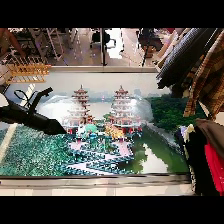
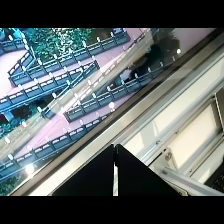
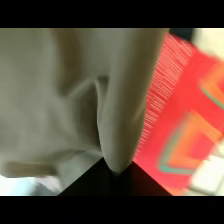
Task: Fold the clothes and pants, and hang the long-sleeved shirts on hangers.
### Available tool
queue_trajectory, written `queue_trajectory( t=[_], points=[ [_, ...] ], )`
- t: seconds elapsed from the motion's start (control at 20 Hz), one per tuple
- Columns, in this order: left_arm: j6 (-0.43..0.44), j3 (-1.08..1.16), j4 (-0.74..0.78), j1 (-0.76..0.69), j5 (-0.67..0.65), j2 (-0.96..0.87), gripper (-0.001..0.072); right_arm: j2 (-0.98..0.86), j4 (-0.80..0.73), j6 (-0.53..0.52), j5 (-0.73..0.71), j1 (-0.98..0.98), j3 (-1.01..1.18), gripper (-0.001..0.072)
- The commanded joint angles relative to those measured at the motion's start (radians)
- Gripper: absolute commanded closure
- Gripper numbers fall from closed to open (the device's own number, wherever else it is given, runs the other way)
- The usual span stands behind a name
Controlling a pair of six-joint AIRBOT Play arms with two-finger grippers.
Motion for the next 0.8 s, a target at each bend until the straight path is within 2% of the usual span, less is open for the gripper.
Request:
queue_trajectory(
  t=[0.0,0.05,0.1,0.2,0.25,0.3,0.35,0.45,0.5,0.55,0.6,0.7,0.75],
  points=[
    [0.001,0.000,0.000,0.001,0.011,0.001,0.0701,-0.014,-0.265,-0.097,-0.031,0.034,-0.156,0.0435],
    [0.001,0.000,0.000,0.001,0.011,0.001,0.0701,-0.033,-0.285,-0.098,-0.056,0.048,-0.149,0.0255],
    [0.001,0.000,0.000,0.001,0.011,0.001,0.0701,-0.049,-0.286,-0.102,-0.080,0.060,-0.131,0.0124],
    [0.001,0.000,0.000,0.004,0.011,0.001,0.0701,-0.067,-0.278,-0.121,-0.082,0.089,-0.066,0.0128],
    [0.001,0.000,0.000,0.006,0.011,0.001,0.0700,-0.072,-0.243,-0.120,-0.096,0.109,-0.021,0.0128],
    [0.002,0.000,0.003,0.009,0.011,0.001,0.0700,-0.074,-0.145,-0.117,-0.147,0.137,0.032,0.0129],
    [0.006,0.000,0.016,0.012,0.012,0.001,0.0701,-0.074,0.016,-0.113,-0.232,0.165,0.068,0.0129],
    [0.019,0.002,0.097,0.029,0.013,0.002,0.0701,-0.074,0.448,-0.122,-0.405,0.270,0.101,0.0132],
    [0.007,0.007,0.175,0.044,0.023,0.003,0.0701,-0.076,0.572,-0.155,-0.441,0.352,0.100,0.0151],
    [-0.047,0.021,0.292,0.064,0.036,0.005,0.0701,-0.076,0.601,-0.206,-0.447,0.464,0.100,0.0151],
    [-0.097,0.035,0.422,0.086,0.064,0.014,0.0701,-0.077,0.557,-0.230,-0.444,0.584,0.098,0.0150],
    [-0.182,0.048,0.650,0.150,0.154,0.060,0.0701,-0.077,0.391,-0.230,-0.441,0.851,0.067,0.0150],
    [-0.187,0.048,0.696,0.187,0.193,0.087,0.0701,-0.077,0.303,-0.229,-0.449,0.976,0.038,0.0150]
  ],
)
